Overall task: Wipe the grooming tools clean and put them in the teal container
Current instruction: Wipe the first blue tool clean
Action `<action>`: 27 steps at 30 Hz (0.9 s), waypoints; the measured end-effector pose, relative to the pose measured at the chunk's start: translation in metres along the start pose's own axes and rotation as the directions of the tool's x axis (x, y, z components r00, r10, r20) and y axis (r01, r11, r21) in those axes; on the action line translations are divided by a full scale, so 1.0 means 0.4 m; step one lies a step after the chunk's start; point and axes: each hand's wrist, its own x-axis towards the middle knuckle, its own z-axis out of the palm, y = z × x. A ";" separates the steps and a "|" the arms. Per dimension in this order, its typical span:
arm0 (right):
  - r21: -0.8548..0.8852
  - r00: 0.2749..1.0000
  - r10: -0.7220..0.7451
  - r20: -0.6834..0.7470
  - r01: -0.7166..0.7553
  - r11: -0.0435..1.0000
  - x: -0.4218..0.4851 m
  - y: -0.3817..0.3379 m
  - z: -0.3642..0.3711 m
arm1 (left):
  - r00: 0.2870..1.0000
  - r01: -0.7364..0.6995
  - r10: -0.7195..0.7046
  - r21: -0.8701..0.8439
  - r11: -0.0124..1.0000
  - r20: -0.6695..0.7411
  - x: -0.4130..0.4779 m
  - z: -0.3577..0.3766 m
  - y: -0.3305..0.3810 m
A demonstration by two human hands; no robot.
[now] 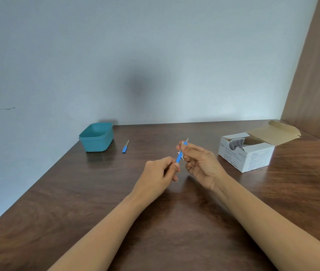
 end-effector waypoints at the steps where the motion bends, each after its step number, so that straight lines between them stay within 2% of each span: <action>1: 0.005 1.000 -0.002 -0.029 0.003 1.000 0.002 -0.001 -0.002 | 1.000 0.000 0.000 -0.002 1.000 0.001 0.000 0.000 -0.001; 5: 0.016 0.995 -0.003 -0.103 0.005 1.000 0.007 0.003 -0.006 | 1.000 -0.002 0.002 0.000 1.000 0.016 0.000 0.000 0.001; 13: -0.030 0.999 -0.033 -0.011 0.032 0.999 -0.002 0.004 -0.003 | 1.000 0.007 -0.007 -0.014 1.000 0.017 0.001 -0.001 -0.008; 18: 0.000 0.999 0.003 0.049 -0.003 1.000 -0.008 0.006 0.006 | 1.000 0.003 -0.003 -0.014 1.000 0.015 0.001 -0.002 -0.004; 22: 0.093 0.999 0.018 0.033 -0.021 0.995 -0.004 -0.003 0.002 | 1.000 -0.002 0.003 -0.016 1.000 0.031 0.002 -0.001 -0.002; 27: 0.071 0.999 0.027 -0.024 -0.025 0.997 -0.005 -0.002 0.004 | 0.999 -0.005 0.005 -0.007 1.000 0.041 -0.001 0.001 -0.004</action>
